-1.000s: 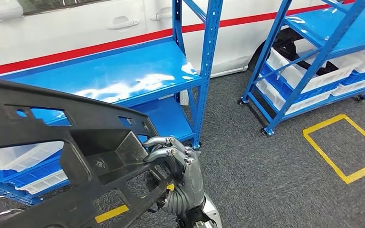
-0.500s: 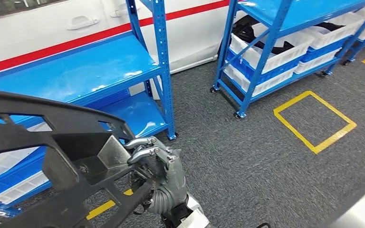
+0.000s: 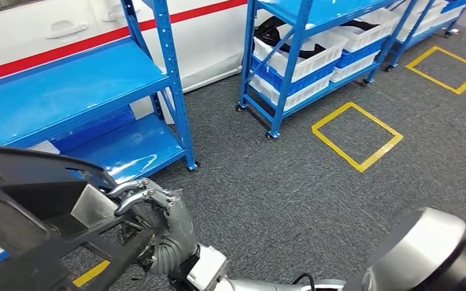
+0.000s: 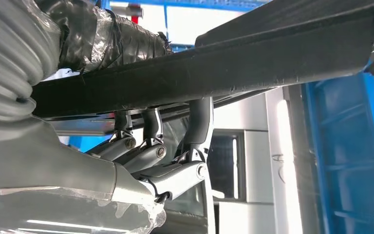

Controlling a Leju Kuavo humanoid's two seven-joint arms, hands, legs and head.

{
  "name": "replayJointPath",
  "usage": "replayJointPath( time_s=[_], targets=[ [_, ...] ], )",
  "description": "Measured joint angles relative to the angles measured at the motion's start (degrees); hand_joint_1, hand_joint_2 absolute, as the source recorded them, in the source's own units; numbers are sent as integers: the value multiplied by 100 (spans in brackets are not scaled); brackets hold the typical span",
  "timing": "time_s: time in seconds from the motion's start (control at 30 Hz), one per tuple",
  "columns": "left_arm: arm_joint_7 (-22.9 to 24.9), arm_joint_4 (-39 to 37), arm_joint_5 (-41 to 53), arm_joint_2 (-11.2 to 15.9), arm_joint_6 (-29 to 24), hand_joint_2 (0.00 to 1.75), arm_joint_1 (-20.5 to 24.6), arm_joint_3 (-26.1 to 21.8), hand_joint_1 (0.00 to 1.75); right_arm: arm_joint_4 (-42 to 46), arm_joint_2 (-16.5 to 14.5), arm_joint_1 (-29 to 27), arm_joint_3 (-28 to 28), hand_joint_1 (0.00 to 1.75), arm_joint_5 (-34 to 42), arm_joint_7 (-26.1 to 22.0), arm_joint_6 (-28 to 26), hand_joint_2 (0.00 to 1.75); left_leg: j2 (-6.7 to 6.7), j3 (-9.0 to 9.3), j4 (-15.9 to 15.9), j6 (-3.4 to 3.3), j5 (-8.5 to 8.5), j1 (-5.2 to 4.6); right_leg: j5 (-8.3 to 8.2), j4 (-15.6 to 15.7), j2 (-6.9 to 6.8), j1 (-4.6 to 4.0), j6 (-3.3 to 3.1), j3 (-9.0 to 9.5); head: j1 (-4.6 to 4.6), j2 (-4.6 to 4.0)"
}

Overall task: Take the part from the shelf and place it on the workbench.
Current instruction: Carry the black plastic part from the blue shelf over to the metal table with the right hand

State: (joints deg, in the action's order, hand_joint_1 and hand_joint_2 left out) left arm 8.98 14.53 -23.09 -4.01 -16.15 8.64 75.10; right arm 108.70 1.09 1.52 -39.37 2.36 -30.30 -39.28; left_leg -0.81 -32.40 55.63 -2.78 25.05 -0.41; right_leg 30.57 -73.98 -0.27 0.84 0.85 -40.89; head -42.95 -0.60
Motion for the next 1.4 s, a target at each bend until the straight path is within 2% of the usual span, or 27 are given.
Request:
replayJointPath(
  time_s=[0.07, 0.1, 0.17, 0.2, 0.27, 0.3, 0.37, 0.43, 0.47, 0.5, 0.53, 0.63, 0.7, 0.77, 0.83, 0.9, 0.93, 0.97, 1.0, 1.07, 1.1, 1.17, 1.2, 1.23, 1.27, 1.33, 1.4],
  targets=[
    [64, 14, 21, -87, -113, 175, -13, 0, 0, -53, 25, 113, -100, 175, 315, -20, 27, 175, 21, -220, 72, 60, -113, 20, -362, 153, 32, 37, 35, 295, -149, -2],
    [113, 16, 29, -125, -194, 175, -14, 0, 0, -68, 38, 174, -161, 175, 488, -7, 68, 175, 39, -331, 139, 97, -151, 26, -389, 474, 109, 59, 46, 569, -197, -3],
    [210, 17, 4, -186, -388, 175, 8, -1, 0, -83, 68, 267, -286, 175, 842, 8, 180, 175, 86, -493, 293, 169, -201, 27, -140, 1137, 251, 72, 25, 1042, -291, -4],
    [250, 17, -29, -209, -489, 175, 25, -4, 0, -85, 86, 295, -345, 175, 1011, -2, 229, 175, 119, -538, 340, 205, -229, 27, -5, 1325, 279, 61, -2, 1157, -354, -4],
    [332, 17, -92, -244, -627, 175, 49, -22, 0, -87, 120, 330, -445, 175, 1272, -47, 286, 175, 187, -584, 371, 278, -284, 49, 9, 1377, 186, 50, -89, 1157, -476, -7],
    [388, 17, -106, -260, -658, 175, 51, -31, 0, -88, 132, 352, -487, 175, 1363, -60, 302, 175, 197, -623, 430, 308, -239, 64, -26, 1382, 140, 48, -133, 1142, -513, -8],
    [490, 17, -107, -297, -673, 175, 58, -38, 0, -93, 148, 392, -554, 175, 1494, -71, 332, 175, 178, -805, 860, 361, 91, 87, -100, 1392, 45, 49, -209, 1088, -546, -11],
    [567, 17, -104, -323, -635, 175, 89, -39, 0, -110, 167, 416, -616, 175, 1563, -72, 374, 175, 160, -1042, 1538, 403, 485, 102, -152, 1384, -43, 27, -237, 1018, -555, -13],
    [598, 18, -104, -327, -584, 175, 107, -40, 0, -121, 180, 429, -649, 175, 1583, -72, 402, 175, 154, -1089, 1756, 412, 557, 106, -170, 1380, -90, 13, -240, 987, -555, -13],
    [633, 19, -104, -329, -515, 175, 123, -41, 0, -129, 194, 443, -682, 175, 1596, -72, 430, 175, 144, -1040, 1790, 409, 528, 107, -184, 1376, -136, 1, -239, 965, -555, -13],
    [668, 19, -104, -329, -439, 175, 132, -42, 0, -134, 207, 457, -709, 175, 1609, -72, 456, 175, 127, -892, 1627, 394, 417, 104, -193, 1375, -181, -9, -237, 951, -554, -13],
    [756, 20, -106, -329, -295, 175, 172, -42, 0, -137, 229, 488, -760, 175, 1655, -79, 556, 175, -98, -247, 638, 271, 120, 35, -213, 1381, -312, -34, -208, 947, -553, -14],
    [780, 21, -114, -329, -279, 175, 231, -43, 0, -149, 236, 502, -782, 175, 1703, -92, 675, 175, -182, -135, 375, 174, 120, -39, -234, 1400, -404, -38, -155, 941, -553, -15],
    [783, 24, -165, -325, -319, 175, 269, -46, 0, -172, 242, 530, -806, 175, 1772, -85, 832, 175, -111, -132, 272, 96, 66, -44, -238, 1415, -457, -35, -94, 949, -552, -15],
    [730, 26, -300, -322, -446, 175, 270, -66, 0, -214, 246, 583, -830, 175, 1861, -63, 1012, 175, -33, -82, 139, 38, -10, -10, -93, 1223, -301, -30, -49, 859, -556, -15],
    [616, 31, -486, -323, -572, 175, 249, -124, 0, -288, 245, 636, -877, 175, 1927, -46, 1132, 175, 49, -78, 86, 0, -55, 0, 227, 621, -82, -24, -30, 556, -561, -15],
    [565, 33, -574, -322, -589, 175, 225, -165, 0, -334, 241, 656, -910, 175, 1938, -36, 1152, 175, 98, -94, 89, -12, -63, -3, 359, 276, -36, -22, -23, 380, -561, -15],
    [533, 35, -641, -318, -571, 175, 193, -203, 0, -381, 235, 679, -948, 175, 1938, -22, 1157, 175, 156, -107, 101, -10, -65, -3, 394, 53, -19, -17, -13, 262, -560, -15],
    [523, 35, -679, -308, -529, 175, 156, -233, 0, -425, 224, 710, -983, 175, 1935, -10, 1153, 175, 222, -117, 118, -5, -64, 1, 316, 23, -10, -5, -1, 236, -559, -15],
    [536, 35, -681, -274, -447, 175, 101, -266, 0, -506, 183, 788, -1051, 175, 1921, 28, 1118, 175, 366, -138, 189, 30, -44, 18, -78, 535, 61, 39, 18, 460, -556, -15],
    [539, 36, -658, -250, -427, 175, 95, -272, 0, -538, 158, 825, -1083, 175, 1902, 52, 1077, 175, 437, -170, 248, 62, -24, 20, -229, 878, 183, 62, 24, 609, -556, -15],
    [534, 37, -601, -201, -427, 175, 113, -278, 0, -576, 117, 870, -1126, 175, 1842, 93, 962, 175, 567, -266, 351, 137, -8, 33, -329, 1280, 380, 85, 14, 768, -548, -15],
    [531, 39, -581, -177, -431, 175, 123, -280, 0, -585, 102, 886, -1136, 175, 1817, 107, 913, 175, 625, -309, 373, 176, -17, 43, -298, 1313, 414, 73, -5, 771, -543, -15],
    [530, 40, -565, -155, -435, 175, 123, -281, 0, -589, 87, 900, -1145, 175, 1798, 118, 871, 175, 681, -336, 371, 210, -34, 59, -304, 1324, 366, 69, -35, 776, -537, -15],
    [531, 45, -553, -139, -435, 175, 115, -281, 0, -591, 75, 920, -1163, 175, 1784, 129, 841, 175, 664, -356, 389, 240, -29, 73, -319, 1346, 307, 66, -69, 789, -532, -15],
    [543, 56, -534, -119, -417, 175, 103, -283, 0, -596, 55, 959, -1205, 175, 1766, 148, 798, 175, 464, -487, 643, 293, 121, 75, -343, 1389, 190, 78, -131, 827, -531, -15],
    [569, 68, -519, -104, -373, 175, 112, -284, 0, -599, 45, 976, -1224, 175, 1739, 173, 742, 175, 225, -798, 1266, 339, 429, 82, -346, 1404, 61, 68, -158, 832, -532, -15]
  ],
)
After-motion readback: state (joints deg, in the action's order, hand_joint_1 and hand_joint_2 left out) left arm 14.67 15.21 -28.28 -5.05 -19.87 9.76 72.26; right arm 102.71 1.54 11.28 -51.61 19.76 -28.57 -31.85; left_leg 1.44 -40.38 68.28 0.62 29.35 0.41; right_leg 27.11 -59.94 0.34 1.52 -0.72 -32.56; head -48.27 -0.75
